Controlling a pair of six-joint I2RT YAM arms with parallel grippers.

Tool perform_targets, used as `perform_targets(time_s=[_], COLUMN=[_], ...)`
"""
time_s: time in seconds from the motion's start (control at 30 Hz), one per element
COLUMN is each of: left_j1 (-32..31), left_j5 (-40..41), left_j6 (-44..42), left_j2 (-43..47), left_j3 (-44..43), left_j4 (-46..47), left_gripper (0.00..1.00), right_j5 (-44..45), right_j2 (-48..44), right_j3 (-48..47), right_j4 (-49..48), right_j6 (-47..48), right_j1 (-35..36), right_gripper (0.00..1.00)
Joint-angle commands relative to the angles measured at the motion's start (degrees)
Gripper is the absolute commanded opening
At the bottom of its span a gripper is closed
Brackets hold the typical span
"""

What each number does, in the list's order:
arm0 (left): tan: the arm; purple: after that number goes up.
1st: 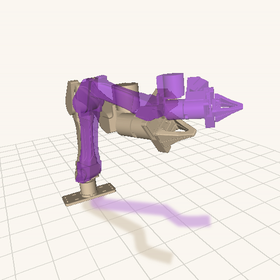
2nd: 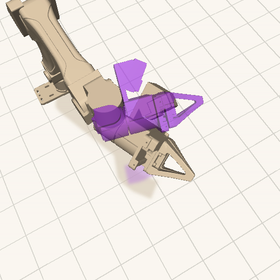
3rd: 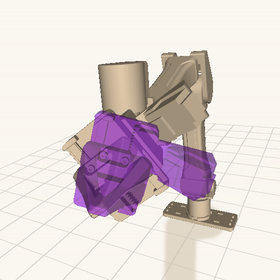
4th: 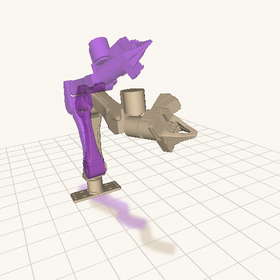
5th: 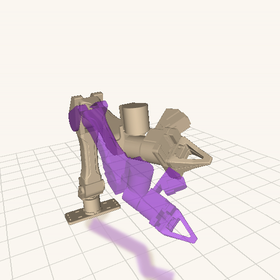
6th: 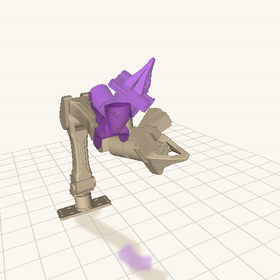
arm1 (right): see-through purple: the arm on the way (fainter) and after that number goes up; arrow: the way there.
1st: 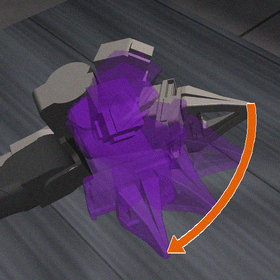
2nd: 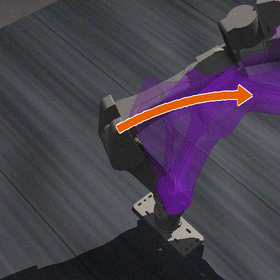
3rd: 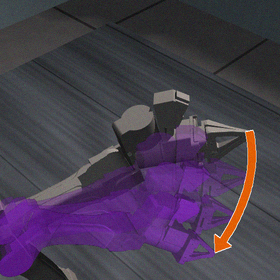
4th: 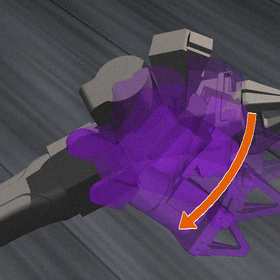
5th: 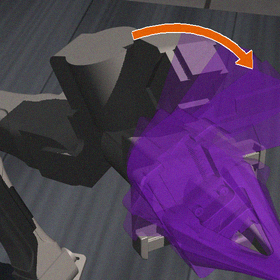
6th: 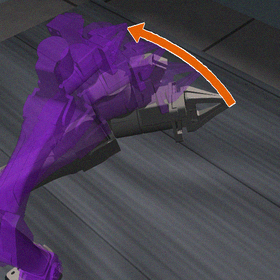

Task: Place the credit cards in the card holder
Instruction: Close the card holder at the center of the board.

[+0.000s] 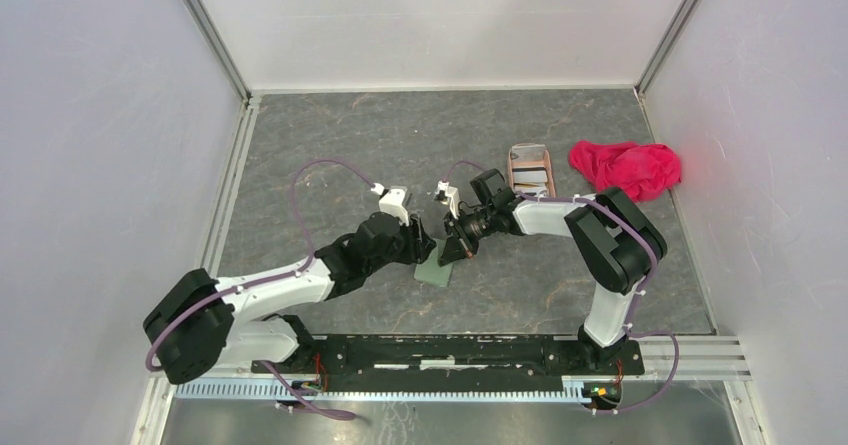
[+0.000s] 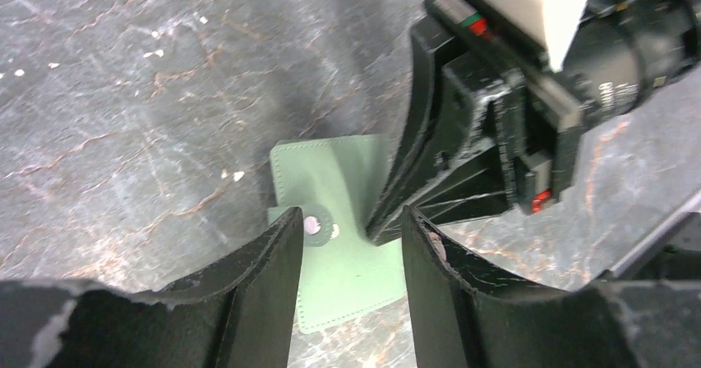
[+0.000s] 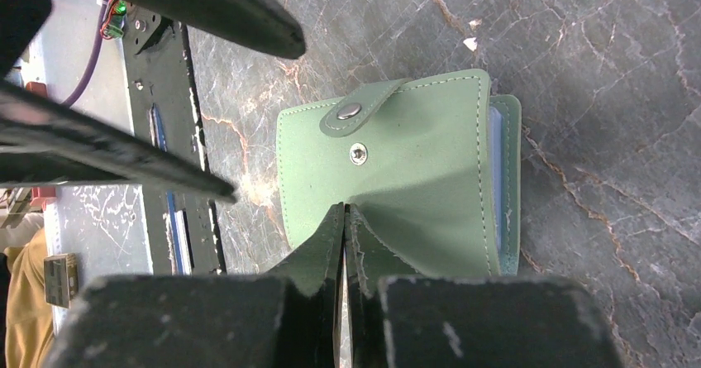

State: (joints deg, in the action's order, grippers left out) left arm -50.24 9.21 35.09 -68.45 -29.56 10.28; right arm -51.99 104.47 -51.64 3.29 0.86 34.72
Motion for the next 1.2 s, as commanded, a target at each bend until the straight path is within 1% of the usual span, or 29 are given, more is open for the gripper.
perform_targets(time_s=[0.0,0.13,0.23,0.3,0.47,0.6,0.73,0.93,1.17], left_j1=[-0.49,-1.53,-2.02,-2.29,-2.7,-2.83,-2.93,-2.93,-2.87], left_j5=[2.76,4.98,5.7,5.81,7.0,7.52,7.57,7.43,7.49], left_j6=[-4.98,-6.83,-7.48,-7.49,-7.49,-7.38,-7.32,-7.14,-7.05], left_j2=[-2.27,-5.36,-7.57,-8.79,-10.83,-11.67,-12.59,-13.43,-13.43], left_j3=[-3.59,-7.22,-9.45,-10.42,-12.19,-12.93,-13.52,-13.9,-14.12], left_j4=[-4.75,-8.51,-9.96,-11.63,-14.82,-15.99,-16.59,-16.67,-17.06], left_gripper=[0.53,0.52,0.46,0.45,0.44,0.39,0.37,0.29,0.17], right_j5=[3.83,3.73,3.65,3.65,3.65,3.65,3.65,3.65,3.56], right_j2=[2.03,2.03,2.14,2.14,2.05,2.14,2.1,2.14,2.14], right_j3=[-0.74,-0.83,-0.92,-0.92,-1.01,-1.1,-1.1,-1.19,-1.16], right_j4=[0.43,0.43,0.54,0.56,0.55,0.57,0.6,0.61,0.65], right_j6=[1.18,1.09,1.11,1.09,1.16,1.11,1.07,1.09,1.08], right_j1=[0.66,0.69,0.63,0.63,0.69,0.62,0.62,0.63,0.61], right_gripper=[0.06,0.06,0.06,0.06,0.06,0.06,0.06,0.06,0.06])
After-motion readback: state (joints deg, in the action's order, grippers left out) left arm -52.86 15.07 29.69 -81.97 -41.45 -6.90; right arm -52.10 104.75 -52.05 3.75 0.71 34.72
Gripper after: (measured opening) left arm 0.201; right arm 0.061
